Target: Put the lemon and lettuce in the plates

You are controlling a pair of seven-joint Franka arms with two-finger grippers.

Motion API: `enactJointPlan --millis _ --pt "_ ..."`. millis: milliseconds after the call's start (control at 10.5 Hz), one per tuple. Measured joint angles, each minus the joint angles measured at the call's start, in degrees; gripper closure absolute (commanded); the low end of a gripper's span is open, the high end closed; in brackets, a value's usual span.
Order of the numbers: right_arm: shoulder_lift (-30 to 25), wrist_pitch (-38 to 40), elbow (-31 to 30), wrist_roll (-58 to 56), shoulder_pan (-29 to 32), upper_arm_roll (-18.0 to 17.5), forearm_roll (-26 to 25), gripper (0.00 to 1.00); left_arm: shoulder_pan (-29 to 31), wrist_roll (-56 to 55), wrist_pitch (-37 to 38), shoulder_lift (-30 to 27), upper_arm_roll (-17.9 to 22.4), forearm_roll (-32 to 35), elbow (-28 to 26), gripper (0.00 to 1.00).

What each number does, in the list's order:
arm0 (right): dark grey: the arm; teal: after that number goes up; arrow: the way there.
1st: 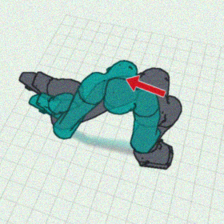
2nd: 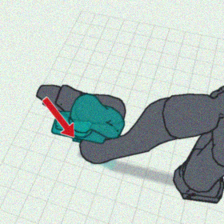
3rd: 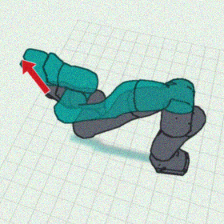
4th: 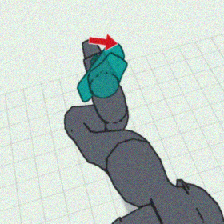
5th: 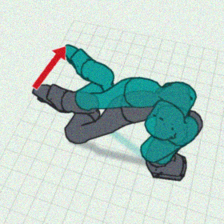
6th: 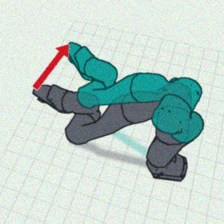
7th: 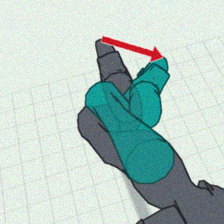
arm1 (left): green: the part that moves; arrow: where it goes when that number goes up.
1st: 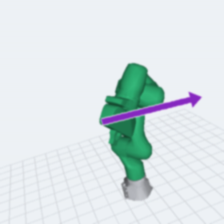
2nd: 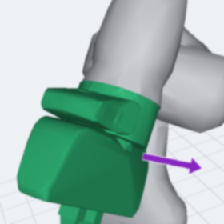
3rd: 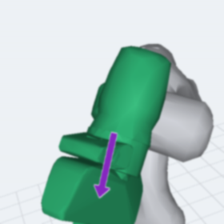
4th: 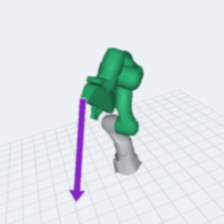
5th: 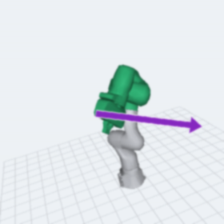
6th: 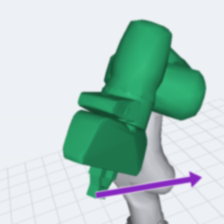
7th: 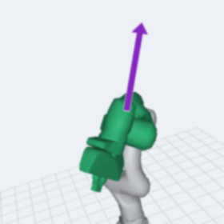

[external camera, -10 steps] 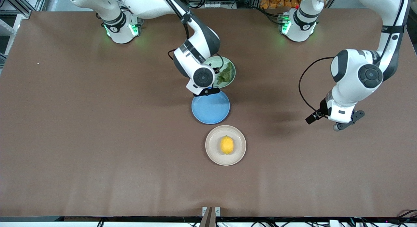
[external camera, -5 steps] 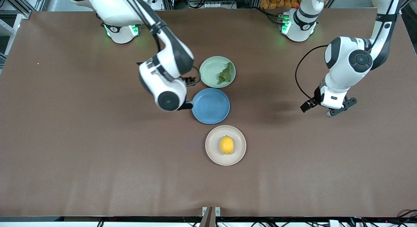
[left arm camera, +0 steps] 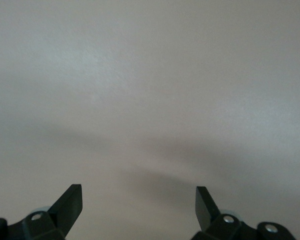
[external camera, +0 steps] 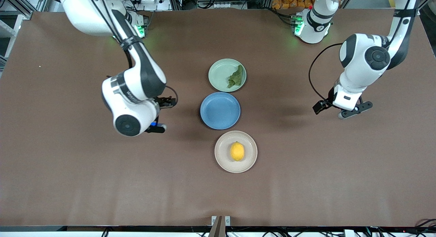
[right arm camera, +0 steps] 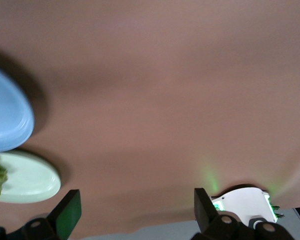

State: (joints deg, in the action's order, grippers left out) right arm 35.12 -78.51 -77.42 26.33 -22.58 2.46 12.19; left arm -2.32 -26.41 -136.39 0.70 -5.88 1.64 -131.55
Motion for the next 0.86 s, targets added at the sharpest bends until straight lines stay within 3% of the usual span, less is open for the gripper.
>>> enactJointPlan --millis 477,859 --pt "0.0 0.0 0.89 -5.96 3.62 0.28 -9.45 0.0 1.14 4.91 6.12 -4.86 -0.14 0.0 1.97 0.0" --pt "-0.57 0.05 2.32 -16.47 6.17 2.72 -14.48 0.0 -1.14 7.17 19.92 -1.26 -0.36 0.0 20.06 0.0"
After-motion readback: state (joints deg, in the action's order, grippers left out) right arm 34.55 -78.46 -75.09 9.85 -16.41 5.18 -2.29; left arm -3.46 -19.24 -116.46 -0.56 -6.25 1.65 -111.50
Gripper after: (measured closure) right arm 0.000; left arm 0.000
